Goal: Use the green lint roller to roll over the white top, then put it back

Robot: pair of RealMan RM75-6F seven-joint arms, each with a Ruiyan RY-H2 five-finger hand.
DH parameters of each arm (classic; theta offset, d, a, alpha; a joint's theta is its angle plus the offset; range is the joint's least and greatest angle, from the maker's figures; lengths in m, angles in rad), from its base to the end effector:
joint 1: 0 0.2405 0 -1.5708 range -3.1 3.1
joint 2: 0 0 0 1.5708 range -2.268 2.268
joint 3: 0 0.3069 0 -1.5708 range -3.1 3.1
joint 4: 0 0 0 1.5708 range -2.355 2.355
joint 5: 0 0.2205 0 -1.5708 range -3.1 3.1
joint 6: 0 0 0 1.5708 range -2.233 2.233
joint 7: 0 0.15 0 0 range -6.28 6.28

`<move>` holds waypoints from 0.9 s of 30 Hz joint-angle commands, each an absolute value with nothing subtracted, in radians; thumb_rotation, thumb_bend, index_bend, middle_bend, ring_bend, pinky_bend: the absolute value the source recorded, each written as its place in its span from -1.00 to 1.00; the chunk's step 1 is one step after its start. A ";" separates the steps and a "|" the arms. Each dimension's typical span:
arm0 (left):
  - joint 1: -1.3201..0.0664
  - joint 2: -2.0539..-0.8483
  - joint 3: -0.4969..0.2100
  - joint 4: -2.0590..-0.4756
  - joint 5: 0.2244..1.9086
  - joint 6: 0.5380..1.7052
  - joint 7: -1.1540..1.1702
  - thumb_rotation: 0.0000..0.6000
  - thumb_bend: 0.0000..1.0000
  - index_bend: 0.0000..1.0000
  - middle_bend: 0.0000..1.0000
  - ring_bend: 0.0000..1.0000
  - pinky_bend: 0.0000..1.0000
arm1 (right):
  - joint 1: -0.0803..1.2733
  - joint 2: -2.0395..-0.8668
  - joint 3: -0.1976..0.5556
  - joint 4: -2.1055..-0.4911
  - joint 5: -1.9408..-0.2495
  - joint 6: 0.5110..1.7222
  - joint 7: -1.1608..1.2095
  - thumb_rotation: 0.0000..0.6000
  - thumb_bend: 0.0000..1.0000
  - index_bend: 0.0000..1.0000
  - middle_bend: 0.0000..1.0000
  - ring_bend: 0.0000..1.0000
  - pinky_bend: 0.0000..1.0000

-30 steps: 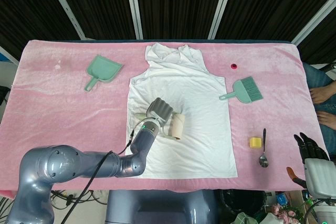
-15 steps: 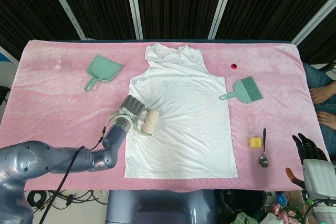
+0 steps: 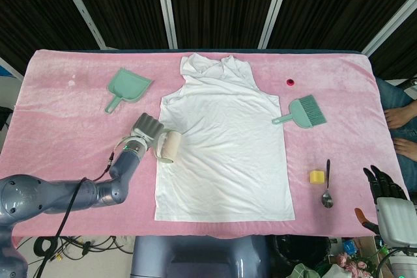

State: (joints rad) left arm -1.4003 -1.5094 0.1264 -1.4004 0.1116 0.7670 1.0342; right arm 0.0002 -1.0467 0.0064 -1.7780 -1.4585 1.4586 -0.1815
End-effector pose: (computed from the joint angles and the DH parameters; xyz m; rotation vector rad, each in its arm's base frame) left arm -0.1086 0.4708 -0.0356 -2.0785 -0.5573 -0.1090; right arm -0.3550 -0.1497 0.1746 1.3854 -0.9606 0.7119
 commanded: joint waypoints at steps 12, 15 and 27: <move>-1.330 -1.345 0.134 -1.537 0.172 0.825 0.924 1.00 0.09 0.41 0.24 0.04 0.46 | -0.001 -1.045 0.006 -1.780 -1.456 1.458 -0.182 1.00 -0.63 -1.00 -0.91 -0.80 -0.58; -1.287 -1.311 0.149 -1.537 0.209 0.802 0.874 1.00 0.09 0.41 0.24 0.04 0.46 | -0.003 -1.046 0.006 -1.782 -1.455 1.460 -0.186 1.00 -0.63 -1.00 -0.91 -0.80 -0.58; -1.151 -1.365 0.196 -1.362 0.411 0.719 0.756 1.00 0.09 0.40 0.24 0.04 0.46 | -0.004 -1.047 0.010 -1.782 -1.444 1.462 -0.189 1.00 -0.63 -1.00 -0.91 -0.80 -0.58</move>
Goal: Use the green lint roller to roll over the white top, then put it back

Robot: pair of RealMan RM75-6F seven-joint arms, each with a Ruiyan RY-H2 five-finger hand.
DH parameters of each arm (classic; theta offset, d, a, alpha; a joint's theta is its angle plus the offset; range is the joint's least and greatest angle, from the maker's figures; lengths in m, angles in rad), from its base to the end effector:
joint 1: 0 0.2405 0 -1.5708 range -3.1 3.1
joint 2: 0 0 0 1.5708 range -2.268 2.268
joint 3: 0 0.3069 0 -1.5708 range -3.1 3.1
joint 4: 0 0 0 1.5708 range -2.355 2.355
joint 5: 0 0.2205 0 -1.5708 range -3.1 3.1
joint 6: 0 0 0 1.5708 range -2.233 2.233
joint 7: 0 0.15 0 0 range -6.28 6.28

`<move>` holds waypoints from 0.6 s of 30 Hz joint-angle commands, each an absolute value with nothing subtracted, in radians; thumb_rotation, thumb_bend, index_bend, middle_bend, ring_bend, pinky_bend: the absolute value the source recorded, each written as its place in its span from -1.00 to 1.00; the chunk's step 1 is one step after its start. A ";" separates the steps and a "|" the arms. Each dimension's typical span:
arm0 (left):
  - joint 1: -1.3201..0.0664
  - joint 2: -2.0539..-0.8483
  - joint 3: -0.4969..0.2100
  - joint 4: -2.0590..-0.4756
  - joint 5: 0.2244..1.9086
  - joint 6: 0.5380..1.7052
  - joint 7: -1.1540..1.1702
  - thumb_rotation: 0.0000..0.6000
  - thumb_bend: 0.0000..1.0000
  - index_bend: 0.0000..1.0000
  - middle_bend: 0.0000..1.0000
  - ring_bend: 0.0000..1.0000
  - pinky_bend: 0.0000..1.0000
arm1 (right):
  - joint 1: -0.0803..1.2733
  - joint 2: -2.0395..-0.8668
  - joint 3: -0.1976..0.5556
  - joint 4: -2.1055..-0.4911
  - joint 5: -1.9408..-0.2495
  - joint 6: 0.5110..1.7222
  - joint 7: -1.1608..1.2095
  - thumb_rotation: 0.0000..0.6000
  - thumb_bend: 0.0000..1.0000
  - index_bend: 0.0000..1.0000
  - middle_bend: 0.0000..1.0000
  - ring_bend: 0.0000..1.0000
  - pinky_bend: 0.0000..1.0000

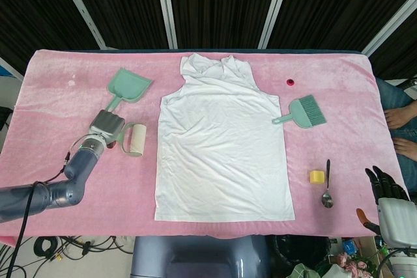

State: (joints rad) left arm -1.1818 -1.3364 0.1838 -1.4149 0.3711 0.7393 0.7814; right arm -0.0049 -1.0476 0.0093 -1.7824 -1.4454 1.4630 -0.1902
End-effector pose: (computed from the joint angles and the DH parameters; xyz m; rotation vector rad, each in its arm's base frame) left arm -0.2137 0.4657 0.0398 -1.9507 -0.6948 -0.1174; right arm -0.3562 -0.1484 0.1755 1.3700 -0.9621 0.7022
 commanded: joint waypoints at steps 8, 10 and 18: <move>-1.127 -1.401 0.194 -1.302 0.482 0.702 0.738 1.00 -0.01 0.12 0.07 -0.08 0.37 | -0.004 -1.048 0.013 -1.782 -1.446 1.465 -0.186 1.00 -0.63 -1.00 -0.91 -0.80 -0.58; -1.130 -1.403 0.202 -1.302 0.461 0.703 0.755 1.00 -0.09 0.02 -0.03 -0.15 0.33 | -0.004 -1.049 0.012 -1.781 -1.448 1.466 -0.186 1.00 -0.63 -1.00 -0.91 -0.80 -0.58; -1.148 -1.398 0.208 -1.344 0.330 0.747 0.806 1.00 -0.39 -0.38 -0.49 -0.52 0.07 | -0.003 -1.049 0.011 -1.782 -1.450 1.463 -0.186 1.00 -0.63 -1.00 -0.91 -0.80 -0.58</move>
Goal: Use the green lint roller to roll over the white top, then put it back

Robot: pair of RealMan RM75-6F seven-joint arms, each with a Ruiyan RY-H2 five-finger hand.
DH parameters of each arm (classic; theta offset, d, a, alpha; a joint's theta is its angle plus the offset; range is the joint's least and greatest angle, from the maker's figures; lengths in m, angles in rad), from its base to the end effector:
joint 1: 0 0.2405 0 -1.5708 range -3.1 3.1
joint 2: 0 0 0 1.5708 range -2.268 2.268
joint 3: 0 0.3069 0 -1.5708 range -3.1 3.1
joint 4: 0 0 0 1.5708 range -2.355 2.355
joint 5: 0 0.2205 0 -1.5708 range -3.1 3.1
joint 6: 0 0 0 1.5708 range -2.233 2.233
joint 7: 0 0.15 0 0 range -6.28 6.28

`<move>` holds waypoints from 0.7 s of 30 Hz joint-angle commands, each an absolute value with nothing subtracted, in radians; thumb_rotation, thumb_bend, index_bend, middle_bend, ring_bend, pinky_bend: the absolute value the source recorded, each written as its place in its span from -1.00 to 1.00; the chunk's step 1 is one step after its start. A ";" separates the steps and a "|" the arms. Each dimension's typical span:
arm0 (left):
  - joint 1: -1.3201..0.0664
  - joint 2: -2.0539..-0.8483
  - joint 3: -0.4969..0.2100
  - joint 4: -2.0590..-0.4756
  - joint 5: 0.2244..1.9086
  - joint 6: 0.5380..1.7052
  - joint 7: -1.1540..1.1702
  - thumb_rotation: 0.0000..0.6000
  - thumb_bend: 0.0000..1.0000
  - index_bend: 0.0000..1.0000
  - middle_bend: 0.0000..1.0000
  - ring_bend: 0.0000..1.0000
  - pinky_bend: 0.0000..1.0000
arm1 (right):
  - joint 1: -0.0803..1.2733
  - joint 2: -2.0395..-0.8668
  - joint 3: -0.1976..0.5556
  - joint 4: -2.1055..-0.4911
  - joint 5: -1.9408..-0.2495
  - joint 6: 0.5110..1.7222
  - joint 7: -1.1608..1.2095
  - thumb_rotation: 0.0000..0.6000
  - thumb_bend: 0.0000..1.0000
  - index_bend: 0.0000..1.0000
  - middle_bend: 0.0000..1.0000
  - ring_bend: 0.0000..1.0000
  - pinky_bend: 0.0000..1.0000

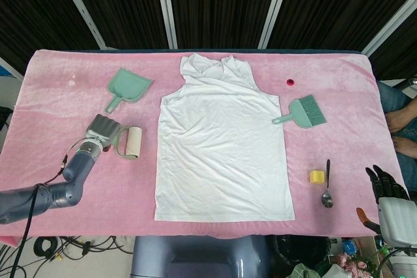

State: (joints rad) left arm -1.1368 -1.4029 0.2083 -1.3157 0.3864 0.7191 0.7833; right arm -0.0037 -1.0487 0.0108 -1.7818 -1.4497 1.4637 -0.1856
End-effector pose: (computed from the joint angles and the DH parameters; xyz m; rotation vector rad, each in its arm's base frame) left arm -0.2431 0.4639 0.0242 -1.9464 -0.6904 -0.0596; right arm -0.3553 -0.1493 0.1753 1.3711 -0.9616 0.7109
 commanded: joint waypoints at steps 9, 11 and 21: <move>-1.178 -1.346 0.186 -1.462 0.188 0.822 0.849 1.00 -0.45 -0.53 -0.65 -0.77 -0.10 | -0.003 -1.049 0.010 -1.785 -1.449 1.461 -0.192 1.00 -0.63 -1.00 -0.91 -0.80 -0.58; -1.179 -1.325 0.180 -1.496 0.164 0.830 0.846 1.00 -0.46 -0.54 -0.65 -0.79 -0.11 | -0.002 -1.048 0.010 -1.785 -1.447 1.460 -0.194 1.00 -0.63 -1.00 -0.91 -0.80 -0.58; -1.075 -1.100 0.131 -1.721 0.438 1.013 0.652 1.00 -0.45 -0.54 -0.66 -0.79 -0.28 | -0.001 -1.049 0.012 -1.782 -1.448 1.462 -0.199 1.00 -0.63 -1.00 -0.91 -0.80 -0.58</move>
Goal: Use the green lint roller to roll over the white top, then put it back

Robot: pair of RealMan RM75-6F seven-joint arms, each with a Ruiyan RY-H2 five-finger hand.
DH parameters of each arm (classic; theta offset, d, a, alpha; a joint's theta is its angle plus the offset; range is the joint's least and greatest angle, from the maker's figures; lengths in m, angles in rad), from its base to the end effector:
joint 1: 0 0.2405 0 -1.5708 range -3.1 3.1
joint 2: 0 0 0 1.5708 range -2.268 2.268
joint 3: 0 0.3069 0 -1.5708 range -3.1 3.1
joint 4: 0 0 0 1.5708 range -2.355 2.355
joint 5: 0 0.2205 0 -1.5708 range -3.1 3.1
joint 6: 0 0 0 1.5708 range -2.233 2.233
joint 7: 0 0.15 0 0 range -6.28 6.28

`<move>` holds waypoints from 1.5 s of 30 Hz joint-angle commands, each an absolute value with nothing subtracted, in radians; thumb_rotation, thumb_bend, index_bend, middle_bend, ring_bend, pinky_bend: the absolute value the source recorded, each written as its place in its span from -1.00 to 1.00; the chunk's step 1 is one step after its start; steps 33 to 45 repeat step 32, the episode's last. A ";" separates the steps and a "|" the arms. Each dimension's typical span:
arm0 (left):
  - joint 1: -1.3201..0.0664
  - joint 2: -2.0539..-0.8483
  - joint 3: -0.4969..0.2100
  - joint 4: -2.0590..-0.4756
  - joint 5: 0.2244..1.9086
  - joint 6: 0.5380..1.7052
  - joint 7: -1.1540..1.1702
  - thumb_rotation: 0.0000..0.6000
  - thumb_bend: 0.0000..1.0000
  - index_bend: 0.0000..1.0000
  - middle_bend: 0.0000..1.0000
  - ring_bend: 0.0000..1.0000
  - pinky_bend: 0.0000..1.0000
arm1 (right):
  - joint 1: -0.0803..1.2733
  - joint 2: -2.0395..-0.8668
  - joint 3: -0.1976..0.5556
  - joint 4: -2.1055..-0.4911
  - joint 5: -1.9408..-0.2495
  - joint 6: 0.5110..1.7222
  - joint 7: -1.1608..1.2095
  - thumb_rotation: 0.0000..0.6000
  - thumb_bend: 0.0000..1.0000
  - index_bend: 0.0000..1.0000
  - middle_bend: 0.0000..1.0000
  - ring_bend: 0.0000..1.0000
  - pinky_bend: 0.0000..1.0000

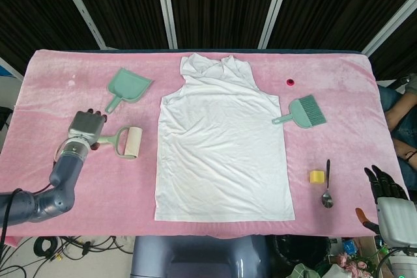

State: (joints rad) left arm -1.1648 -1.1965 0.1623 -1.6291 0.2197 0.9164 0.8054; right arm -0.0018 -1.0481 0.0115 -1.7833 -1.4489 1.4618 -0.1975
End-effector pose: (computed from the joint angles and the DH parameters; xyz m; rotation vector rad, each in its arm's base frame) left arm -0.2184 0.4427 0.0924 -1.7566 -0.8161 -0.1315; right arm -0.3549 -0.1501 0.1752 1.3768 -0.9535 0.7031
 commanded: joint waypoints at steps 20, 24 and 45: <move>-0.396 -1.116 0.269 -1.673 1.233 1.635 0.036 1.00 -0.45 -0.57 -0.79 -0.93 -0.50 | 0.008 -1.065 0.032 -1.751 -1.453 1.480 -0.228 1.00 -0.63 -1.00 -0.91 -0.80 -0.59; -0.342 -1.157 0.260 -1.619 1.226 1.643 -0.015 1.00 -0.45 -0.66 -0.83 -0.93 -0.55 | 0.007 -1.067 0.031 -1.747 -1.460 1.485 -0.226 1.00 -0.63 -1.00 -0.91 -0.80 -0.59; -0.311 -1.158 0.234 -1.589 1.257 1.654 -0.046 1.00 -0.45 -0.66 -0.86 -0.95 -0.57 | 0.007 -1.071 0.033 -1.745 -1.465 1.491 -0.226 1.00 -0.63 -1.00 -0.91 -0.80 -0.59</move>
